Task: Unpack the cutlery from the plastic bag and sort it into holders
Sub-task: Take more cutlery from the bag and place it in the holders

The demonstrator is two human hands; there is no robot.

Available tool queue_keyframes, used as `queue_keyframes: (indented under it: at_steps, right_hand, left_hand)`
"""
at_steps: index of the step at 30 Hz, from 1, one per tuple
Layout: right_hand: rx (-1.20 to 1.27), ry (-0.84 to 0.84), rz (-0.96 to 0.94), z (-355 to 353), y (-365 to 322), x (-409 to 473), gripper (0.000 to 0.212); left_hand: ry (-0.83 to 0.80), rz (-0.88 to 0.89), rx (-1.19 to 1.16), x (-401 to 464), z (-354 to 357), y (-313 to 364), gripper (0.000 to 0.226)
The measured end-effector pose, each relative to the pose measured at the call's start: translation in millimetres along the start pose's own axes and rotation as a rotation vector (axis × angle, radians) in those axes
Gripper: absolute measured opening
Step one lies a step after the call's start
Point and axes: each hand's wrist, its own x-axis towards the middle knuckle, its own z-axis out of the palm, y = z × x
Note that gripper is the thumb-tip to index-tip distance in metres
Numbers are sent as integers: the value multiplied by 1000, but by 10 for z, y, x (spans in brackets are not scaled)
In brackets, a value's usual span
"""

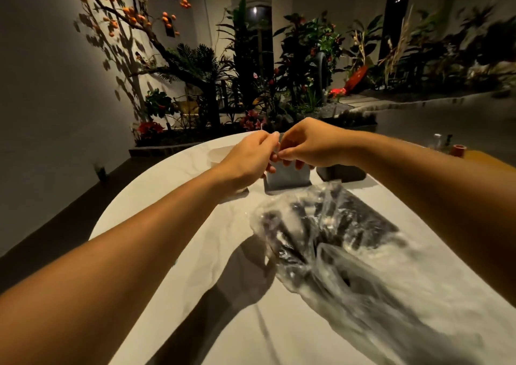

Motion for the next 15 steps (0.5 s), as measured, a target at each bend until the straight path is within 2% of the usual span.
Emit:
queue_keyframes:
  at_steps: [5, 8, 11, 13, 15]
  right_hand:
    - [2, -104, 78, -142, 96, -568, 17]
    - [59, -223, 178, -190, 181, -886, 16]
    - [63, -380, 275, -193, 223, -1192, 17]
    - [59, -506, 344, -135, 243, -1350, 20]
    - [23, -575, 389, -19, 286, -1454, 23]
  left_hand:
    - [-92, 10, 56, -311, 266, 295, 22]
    - [-326, 18, 182, -531, 451, 440, 19]
    - [-540, -18, 309, -727, 662, 486, 32]
    - [-553, -21, 415, -810, 818, 456, 39]
    - [-476, 9, 538, -859, 966, 382, 43]
